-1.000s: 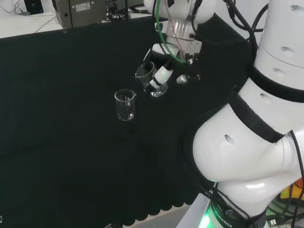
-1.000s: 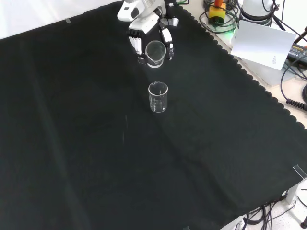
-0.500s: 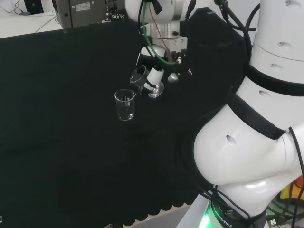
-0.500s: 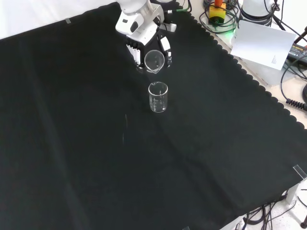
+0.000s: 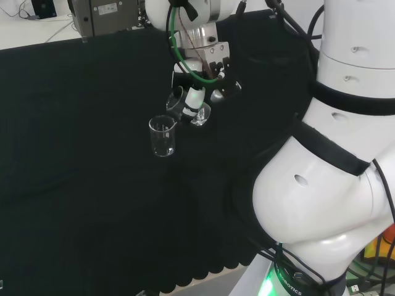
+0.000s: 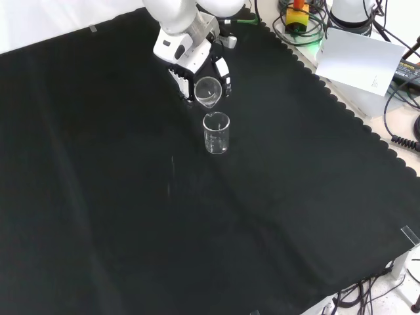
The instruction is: Pour the water from the handheld beaker into the one on the table.
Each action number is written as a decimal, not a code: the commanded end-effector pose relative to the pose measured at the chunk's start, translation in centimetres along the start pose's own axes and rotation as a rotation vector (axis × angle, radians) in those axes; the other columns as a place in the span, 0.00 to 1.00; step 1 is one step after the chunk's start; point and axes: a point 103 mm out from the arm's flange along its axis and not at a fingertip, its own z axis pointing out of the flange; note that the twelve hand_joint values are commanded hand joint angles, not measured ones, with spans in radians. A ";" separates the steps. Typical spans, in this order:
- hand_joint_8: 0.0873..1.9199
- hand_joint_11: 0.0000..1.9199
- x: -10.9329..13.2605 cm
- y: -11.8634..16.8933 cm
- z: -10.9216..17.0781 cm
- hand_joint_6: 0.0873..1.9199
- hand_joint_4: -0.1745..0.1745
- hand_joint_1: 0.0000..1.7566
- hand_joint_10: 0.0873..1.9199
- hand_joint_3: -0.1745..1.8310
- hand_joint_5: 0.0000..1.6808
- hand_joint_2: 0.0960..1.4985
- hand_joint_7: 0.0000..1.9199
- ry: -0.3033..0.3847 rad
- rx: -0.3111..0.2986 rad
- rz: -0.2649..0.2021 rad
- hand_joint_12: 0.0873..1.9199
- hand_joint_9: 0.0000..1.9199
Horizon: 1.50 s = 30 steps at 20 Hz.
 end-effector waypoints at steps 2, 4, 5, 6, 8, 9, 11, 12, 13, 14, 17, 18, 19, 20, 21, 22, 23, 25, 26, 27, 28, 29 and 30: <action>0.07 0.79 0.8 0.2 -0.1 0.10 0.00 0.76 0.00 0.40 0.87 0.37 0.79 -0.076 0.077 0.019 0.21 0.94; 0.07 0.79 1.1 0.2 -0.1 0.10 0.00 0.76 0.00 0.40 0.87 0.37 0.79 -0.099 0.084 0.019 0.21 0.94; 0.07 0.79 1.3 0.2 -0.1 0.10 0.00 0.76 0.00 0.40 0.87 0.37 0.79 -0.112 0.089 0.018 0.21 0.94; 0.07 0.79 1.4 0.2 -0.2 0.10 0.00 0.76 0.00 0.40 0.87 0.37 0.79 -0.128 0.094 0.019 0.21 0.94; 0.07 0.79 1.7 0.3 -0.2 0.10 0.00 0.76 0.00 0.40 0.87 0.37 0.79 -0.161 0.111 0.025 0.21 0.94; 0.07 0.79 1.8 0.3 -0.3 0.10 0.00 0.76 0.00 0.40 0.87 0.37 0.79 -0.171 0.118 0.028 0.21 0.94; 0.07 0.79 2.0 0.3 -0.3 0.10 0.00 0.76 0.00 0.40 0.87 0.37 0.79 -0.183 0.128 0.033 0.22 0.94; 0.07 0.79 2.0 0.3 -0.4 0.10 0.00 0.76 0.00 0.40 0.87 0.37 0.79 -0.190 0.130 0.035 0.22 0.94; 0.07 0.79 2.1 0.3 -0.4 0.10 0.00 0.76 0.00 0.40 0.87 0.37 0.79 -0.198 0.133 0.037 0.22 0.94; 0.07 0.79 2.1 0.3 -0.5 0.10 0.00 0.76 0.00 0.40 0.87 0.37 0.79 -0.208 0.137 0.042 0.22 0.94; 0.07 0.79 2.2 0.3 -0.6 0.10 0.00 0.76 0.00 0.39 0.87 0.37 0.79 -0.232 0.151 0.053 0.22 0.94; 0.07 0.79 2.3 0.3 -0.7 0.10 0.00 0.76 0.00 0.39 0.87 0.37 0.79 -0.242 0.158 0.056 0.22 0.94; 0.07 0.79 2.3 0.4 -0.7 0.10 0.00 0.76 0.00 0.39 0.87 0.37 0.79 -0.253 0.164 0.058 0.22 0.94; 0.07 0.79 2.3 0.4 -0.7 0.10 0.00 0.76 0.00 0.39 0.87 0.37 0.79 -0.258 0.171 0.058 0.22 0.94; 0.07 0.79 2.4 0.4 -0.8 0.10 0.00 0.76 0.00 0.39 0.87 0.37 0.79 -0.275 0.173 0.060 0.22 0.94; 0.07 0.79 2.5 0.5 -0.8 0.10 0.00 0.76 0.00 0.39 0.87 0.37 0.79 -0.292 0.179 0.062 0.22 0.94; 0.07 0.79 2.5 0.5 -0.8 0.10 0.00 0.76 0.00 0.39 0.87 0.37 0.79 -0.300 0.181 0.065 0.22 0.94; 0.07 0.79 2.6 0.5 -0.9 0.10 0.00 0.76 0.00 0.39 0.87 0.37 0.79 -0.315 0.186 0.071 0.22 0.94; 0.07 0.79 2.6 0.5 -0.9 0.10 0.00 0.76 0.00 0.39 0.87 0.37 0.79 -0.316 0.188 0.072 0.22 0.94; 0.07 0.79 2.7 0.5 -1.0 0.10 0.00 0.76 0.00 0.39 0.87 0.37 0.79 -0.313 0.187 0.072 0.22 0.94; 0.07 0.79 2.7 0.5 -1.0 0.10 0.00 0.76 0.00 0.39 0.87 0.37 0.79 -0.317 0.189 0.073 0.22 0.94; 0.07 0.79 2.8 0.5 -1.0 0.10 0.00 0.76 0.00 0.39 0.87 0.37 0.79 -0.322 0.194 0.074 0.22 0.94; 0.07 0.79 2.8 0.5 -1.1 0.10 0.00 0.76 0.00 0.39 0.87 0.37 0.79 -0.325 0.196 0.075 0.22 0.94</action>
